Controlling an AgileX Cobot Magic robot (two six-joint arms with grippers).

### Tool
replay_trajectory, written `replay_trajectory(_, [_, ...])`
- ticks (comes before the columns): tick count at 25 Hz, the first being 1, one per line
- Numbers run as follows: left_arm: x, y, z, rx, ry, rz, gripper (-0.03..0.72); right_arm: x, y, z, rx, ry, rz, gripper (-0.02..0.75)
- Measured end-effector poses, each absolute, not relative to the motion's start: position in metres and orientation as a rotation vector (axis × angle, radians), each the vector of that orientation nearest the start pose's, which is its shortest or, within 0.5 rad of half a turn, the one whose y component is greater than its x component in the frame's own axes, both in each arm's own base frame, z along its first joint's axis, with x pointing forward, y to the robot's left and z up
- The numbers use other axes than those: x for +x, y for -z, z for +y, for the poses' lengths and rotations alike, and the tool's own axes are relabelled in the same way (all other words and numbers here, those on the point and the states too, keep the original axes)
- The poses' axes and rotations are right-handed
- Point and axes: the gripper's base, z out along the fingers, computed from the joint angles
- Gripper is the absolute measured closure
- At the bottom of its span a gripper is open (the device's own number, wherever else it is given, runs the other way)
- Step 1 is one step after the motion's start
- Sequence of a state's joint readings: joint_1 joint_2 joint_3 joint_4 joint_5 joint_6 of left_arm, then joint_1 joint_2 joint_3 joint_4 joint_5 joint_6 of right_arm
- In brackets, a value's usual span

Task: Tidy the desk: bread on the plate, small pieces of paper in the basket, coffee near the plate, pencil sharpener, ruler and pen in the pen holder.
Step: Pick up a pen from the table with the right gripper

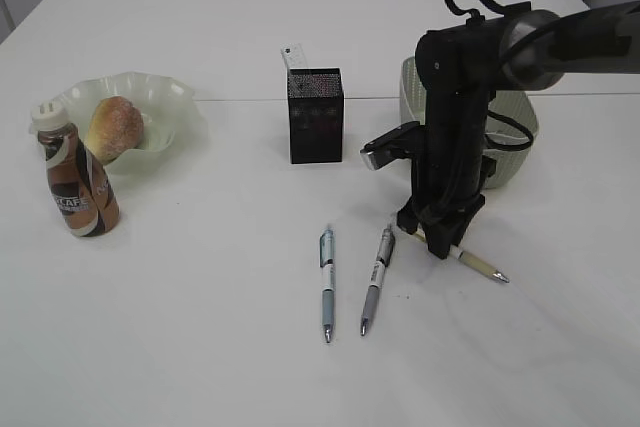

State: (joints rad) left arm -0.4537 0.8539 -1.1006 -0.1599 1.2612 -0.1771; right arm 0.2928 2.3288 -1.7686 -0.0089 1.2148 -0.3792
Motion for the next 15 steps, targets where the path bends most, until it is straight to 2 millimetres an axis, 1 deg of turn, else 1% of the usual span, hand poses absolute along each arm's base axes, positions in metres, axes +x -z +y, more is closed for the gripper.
replay_trajectory(3, [0.1081,-0.3925,-0.0689,0.353,0.478,2.518,0.363,0.4264,-0.1164,0.1277,-1.064,0.006,3.079,0.557])
replay_trajectory(8, [0.1081,-0.3925,-0.069,0.353,0.48,2.519,0.363,0.427,-0.1166,0.127,-1.056,0.01,3.082,0.647])
replay_trajectory(11, [0.1081,-0.3925,-0.069,0.353,0.48,2.519,0.363,0.4269,-0.1166,0.127,-1.032,0.011,3.09,0.651])
replay_trajectory(13, [0.1081,-0.3925,-0.069,0.353,0.48,2.519,0.363,0.4269,-0.1166,0.127,-0.98,0.014,3.107,0.652])
replay_trajectory(15, [0.108,-0.3925,-0.0691,0.353,0.481,2.519,0.363,0.4269,-0.1166,0.127,-0.875,0.021,3.138,0.652])
